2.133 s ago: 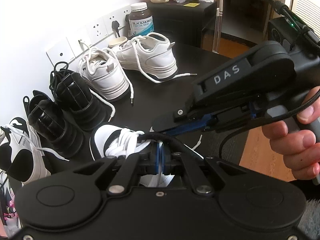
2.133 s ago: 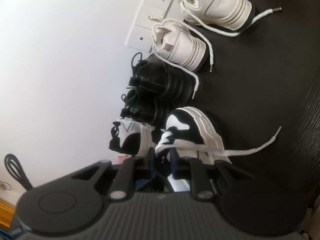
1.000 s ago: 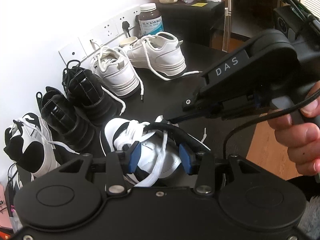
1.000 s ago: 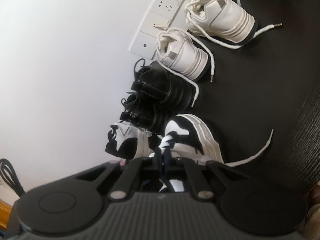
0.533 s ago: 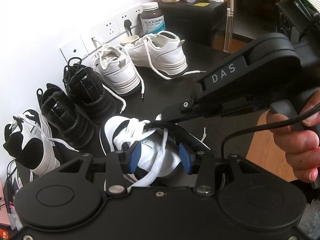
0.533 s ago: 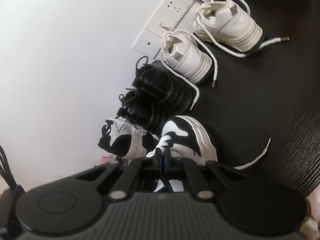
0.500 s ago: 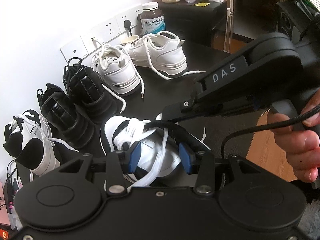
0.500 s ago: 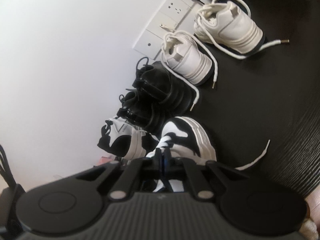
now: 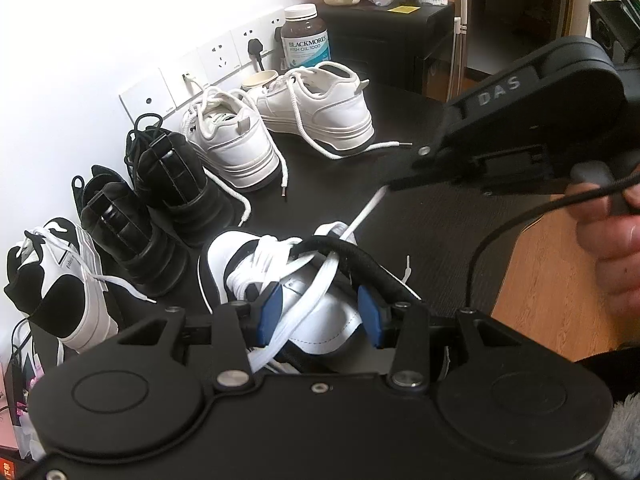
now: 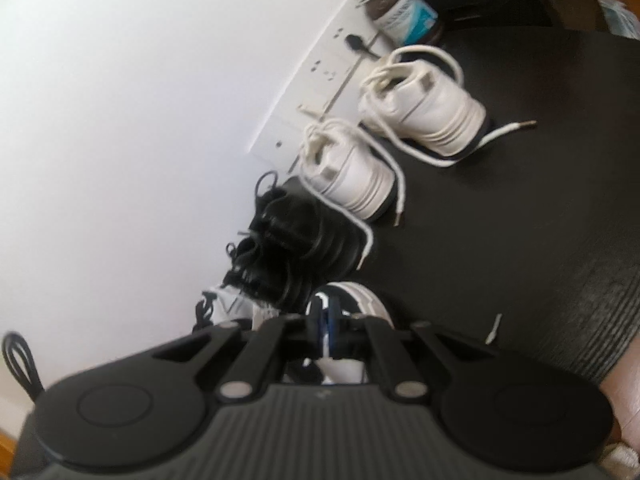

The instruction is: Lace up shoes with both hands

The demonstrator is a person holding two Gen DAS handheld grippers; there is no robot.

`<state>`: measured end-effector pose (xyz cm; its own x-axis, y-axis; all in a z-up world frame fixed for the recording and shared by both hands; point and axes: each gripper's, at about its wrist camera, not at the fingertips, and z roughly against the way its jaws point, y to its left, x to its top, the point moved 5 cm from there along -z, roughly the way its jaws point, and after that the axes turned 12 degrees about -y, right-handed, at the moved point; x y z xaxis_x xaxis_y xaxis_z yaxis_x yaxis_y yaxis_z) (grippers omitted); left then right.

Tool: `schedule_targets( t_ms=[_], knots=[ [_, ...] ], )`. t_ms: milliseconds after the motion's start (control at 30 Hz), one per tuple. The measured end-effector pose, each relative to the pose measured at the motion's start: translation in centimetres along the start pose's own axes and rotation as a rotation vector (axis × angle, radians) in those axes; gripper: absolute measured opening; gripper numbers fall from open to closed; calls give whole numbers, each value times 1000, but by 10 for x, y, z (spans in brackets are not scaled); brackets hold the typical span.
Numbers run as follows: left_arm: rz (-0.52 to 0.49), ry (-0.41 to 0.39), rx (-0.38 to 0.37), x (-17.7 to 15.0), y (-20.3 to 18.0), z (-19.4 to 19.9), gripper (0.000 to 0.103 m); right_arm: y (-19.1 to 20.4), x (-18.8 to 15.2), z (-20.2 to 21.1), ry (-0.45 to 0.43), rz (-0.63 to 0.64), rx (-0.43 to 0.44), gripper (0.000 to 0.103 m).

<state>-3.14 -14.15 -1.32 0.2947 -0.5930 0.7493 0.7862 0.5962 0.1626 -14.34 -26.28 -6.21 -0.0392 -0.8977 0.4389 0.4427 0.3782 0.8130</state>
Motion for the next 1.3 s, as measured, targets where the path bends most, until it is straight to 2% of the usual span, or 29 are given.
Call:
schedule_targets(
  t_ms=[133, 267, 367, 467, 533, 567, 600, 800, 933, 1000, 1067, 1233, 1300],
  knots=[
    [4, -1, -2, 0, 0, 0, 43, -13, 10, 10, -41, -38, -30, 2],
    [5, -3, -1, -1, 1, 0, 43, -22, 11, 15, -45, -61, -58, 2],
    [11, -5, 0, -2, 2, 1, 43, -25, 7, 14, -13, -77, -66, 3],
    [21, -7, 0, -2, 3, 1, 43, -24, 4, 11, 45, -131, -14, 7],
    [26, -9, 2, -3, 3, 1, 43, -20, 4, 11, 55, -163, 14, 19],
    [29, -10, 3, -3, 3, 2, 43, -18, 4, 11, 54, -172, 23, 32],
    [31, -10, 4, -3, 3, 2, 43, -16, 4, 10, 58, -174, 29, 36],
    [41, -15, 8, -3, 3, 3, 43, -5, -16, -13, 164, -190, 39, 36],
    [52, -20, 9, -4, 4, 3, 43, -2, -24, -24, 166, -181, 25, 34],
    [57, -23, 7, -5, 4, 3, 43, 0, -24, -26, 155, -165, 32, 15],
    [62, -27, 2, -5, 5, 4, 43, 3, -24, -27, 144, -149, 41, 5],
    [92, -86, -21, -1, 14, 22, 45, 5, -21, -24, 131, -130, 50, 3],
    [125, -122, -2, 0, 25, 32, 55, 3, -20, -22, 130, -132, 46, 3]
  ],
)
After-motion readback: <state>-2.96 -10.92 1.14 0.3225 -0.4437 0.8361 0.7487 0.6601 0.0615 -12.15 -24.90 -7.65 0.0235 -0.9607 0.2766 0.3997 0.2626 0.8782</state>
